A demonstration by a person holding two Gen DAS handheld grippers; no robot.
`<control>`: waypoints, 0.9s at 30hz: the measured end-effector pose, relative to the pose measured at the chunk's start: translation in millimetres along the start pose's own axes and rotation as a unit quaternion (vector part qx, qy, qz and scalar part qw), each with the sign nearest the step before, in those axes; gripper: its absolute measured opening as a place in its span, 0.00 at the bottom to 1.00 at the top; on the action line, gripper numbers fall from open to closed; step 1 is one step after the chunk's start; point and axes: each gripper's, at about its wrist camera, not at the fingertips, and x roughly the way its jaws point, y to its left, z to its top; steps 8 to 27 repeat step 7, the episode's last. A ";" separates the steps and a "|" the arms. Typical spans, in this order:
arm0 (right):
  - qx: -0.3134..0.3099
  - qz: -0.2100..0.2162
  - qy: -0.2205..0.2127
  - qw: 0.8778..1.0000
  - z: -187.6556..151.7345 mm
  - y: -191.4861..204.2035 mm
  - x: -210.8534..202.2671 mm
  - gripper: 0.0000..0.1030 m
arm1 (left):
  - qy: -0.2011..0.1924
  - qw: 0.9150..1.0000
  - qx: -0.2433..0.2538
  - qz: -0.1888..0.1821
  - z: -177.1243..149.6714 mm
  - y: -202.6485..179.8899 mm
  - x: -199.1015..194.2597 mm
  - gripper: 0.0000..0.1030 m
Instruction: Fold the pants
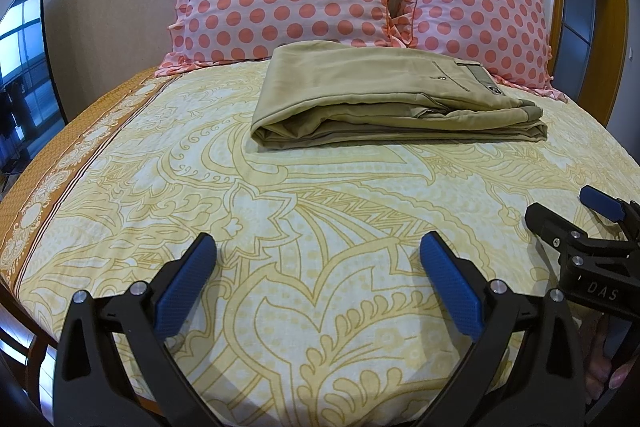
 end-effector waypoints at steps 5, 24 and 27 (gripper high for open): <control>0.000 0.000 0.000 1.000 -0.1 0.0 -0.1 0.99 | -0.001 1.000 0.001 0.000 0.8 0.9 0.8 0.98; 0.000 0.000 0.001 1.000 -0.5 0.0 -0.4 0.99 | 0.000 1.000 0.000 0.000 1.3 1.6 1.0 0.98; 0.000 0.000 0.001 1.000 -0.5 0.0 -0.4 0.99 | 0.000 1.000 0.000 0.000 1.3 1.6 1.0 0.98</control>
